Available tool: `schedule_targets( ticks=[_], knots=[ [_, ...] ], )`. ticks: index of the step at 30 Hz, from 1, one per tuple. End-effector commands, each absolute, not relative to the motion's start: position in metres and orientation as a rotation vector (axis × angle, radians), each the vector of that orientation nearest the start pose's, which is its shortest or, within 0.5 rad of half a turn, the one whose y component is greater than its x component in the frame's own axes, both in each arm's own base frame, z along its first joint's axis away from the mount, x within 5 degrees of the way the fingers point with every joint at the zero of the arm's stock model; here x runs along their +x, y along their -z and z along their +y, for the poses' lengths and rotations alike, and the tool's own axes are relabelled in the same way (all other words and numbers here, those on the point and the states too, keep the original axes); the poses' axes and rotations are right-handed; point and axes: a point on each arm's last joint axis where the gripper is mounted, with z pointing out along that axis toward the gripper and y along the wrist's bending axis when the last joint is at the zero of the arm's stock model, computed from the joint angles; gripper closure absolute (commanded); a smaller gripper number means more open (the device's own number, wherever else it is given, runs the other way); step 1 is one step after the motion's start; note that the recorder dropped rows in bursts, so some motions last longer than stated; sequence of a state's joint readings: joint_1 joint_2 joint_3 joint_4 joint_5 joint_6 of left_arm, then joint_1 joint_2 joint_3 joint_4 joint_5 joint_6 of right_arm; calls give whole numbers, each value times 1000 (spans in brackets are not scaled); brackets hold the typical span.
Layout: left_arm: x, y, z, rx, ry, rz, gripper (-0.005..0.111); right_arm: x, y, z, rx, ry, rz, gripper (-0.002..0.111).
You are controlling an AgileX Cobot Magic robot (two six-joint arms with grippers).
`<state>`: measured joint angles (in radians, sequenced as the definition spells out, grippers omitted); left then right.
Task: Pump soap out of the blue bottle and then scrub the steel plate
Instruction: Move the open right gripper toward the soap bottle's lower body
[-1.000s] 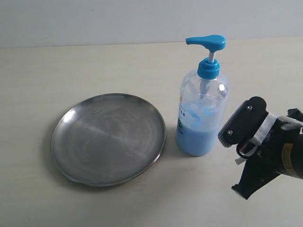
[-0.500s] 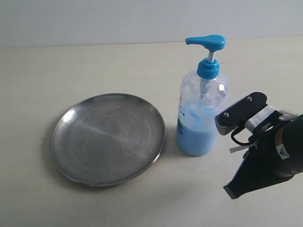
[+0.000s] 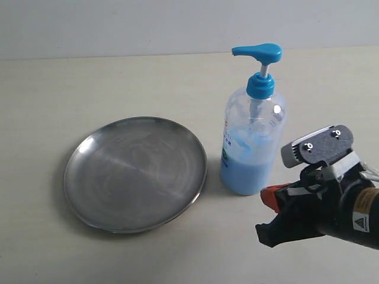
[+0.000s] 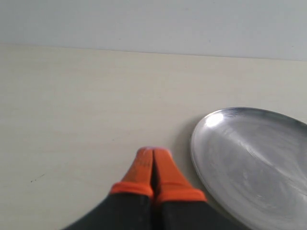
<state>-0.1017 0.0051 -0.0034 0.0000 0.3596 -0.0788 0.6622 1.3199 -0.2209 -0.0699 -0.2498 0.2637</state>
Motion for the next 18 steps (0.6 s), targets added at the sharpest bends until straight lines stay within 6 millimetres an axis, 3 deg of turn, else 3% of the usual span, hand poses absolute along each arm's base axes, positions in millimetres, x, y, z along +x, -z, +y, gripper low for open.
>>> schedule_targets(
  ticks=[1, 11, 18],
  knots=[
    [53, -181, -6, 23, 133, 1838, 107, 143, -143, 105, -457, -435, 2160, 108],
    [53, -181, -6, 23, 133, 1838, 107, 137, -150, 93, -447, -402, 1907, 108],
    [53, -181, -6, 23, 133, 1838, 107, 141, -149, 91, -392, -380, 1902, 105]
  ],
)
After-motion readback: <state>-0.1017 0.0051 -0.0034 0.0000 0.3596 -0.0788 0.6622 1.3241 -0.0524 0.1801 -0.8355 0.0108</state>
